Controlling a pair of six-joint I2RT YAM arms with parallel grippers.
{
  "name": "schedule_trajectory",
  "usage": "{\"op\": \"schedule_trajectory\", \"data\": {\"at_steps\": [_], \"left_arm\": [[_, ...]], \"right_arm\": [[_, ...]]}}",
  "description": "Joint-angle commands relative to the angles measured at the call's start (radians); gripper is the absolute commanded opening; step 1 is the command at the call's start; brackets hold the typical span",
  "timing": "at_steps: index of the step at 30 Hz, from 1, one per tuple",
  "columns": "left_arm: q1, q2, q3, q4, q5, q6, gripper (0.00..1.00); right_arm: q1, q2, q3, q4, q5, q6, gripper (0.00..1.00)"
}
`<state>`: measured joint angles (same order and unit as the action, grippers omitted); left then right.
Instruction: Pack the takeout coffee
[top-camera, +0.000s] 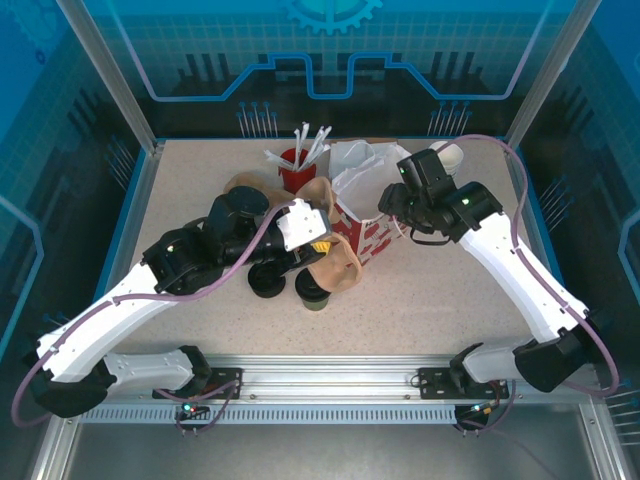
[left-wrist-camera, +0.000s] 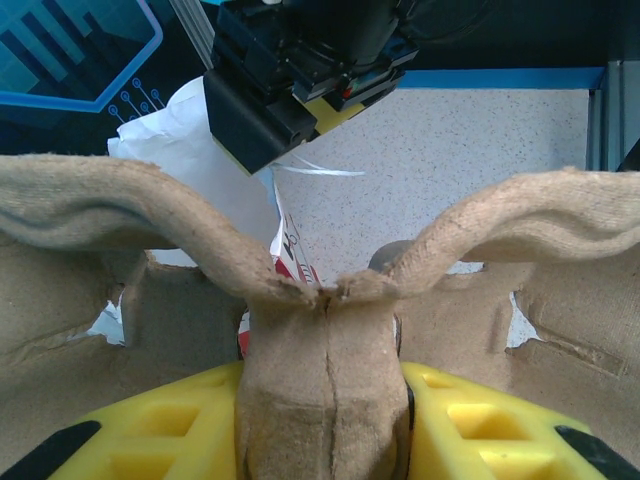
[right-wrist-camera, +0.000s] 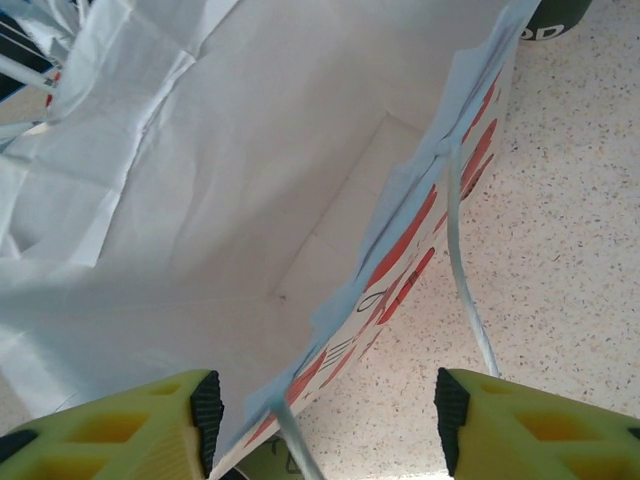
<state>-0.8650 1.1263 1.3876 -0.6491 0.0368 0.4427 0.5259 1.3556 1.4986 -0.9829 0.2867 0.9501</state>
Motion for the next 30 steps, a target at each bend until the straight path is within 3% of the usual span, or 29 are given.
{"op": "schedule_trajectory", "data": {"at_steps": [1, 3, 9, 16, 30], "left_arm": [[0.003, -0.018, -0.018, 0.014, -0.006, -0.022, 0.39], [0.003, -0.018, -0.018, 0.013, -0.005, -0.024, 0.39], [0.003, -0.02, -0.007, 0.0, 0.012, -0.031, 0.39], [0.0, -0.015, 0.005, -0.008, 0.081, -0.052, 0.4], [-0.003, 0.012, 0.057, -0.03, 0.217, -0.083, 0.39]], "right_arm": [[-0.021, 0.03, 0.032, 0.006, -0.003, 0.022, 0.59], [-0.029, 0.049, 0.032, 0.012, -0.014, 0.018, 0.56], [-0.043, 0.087, 0.034, 0.016, -0.047, -0.004, 0.35], [-0.078, 0.075, 0.02, -0.015, -0.126, -0.055, 0.02], [-0.085, -0.047, 0.012, -0.135, -0.222, -0.201, 0.0]]}}
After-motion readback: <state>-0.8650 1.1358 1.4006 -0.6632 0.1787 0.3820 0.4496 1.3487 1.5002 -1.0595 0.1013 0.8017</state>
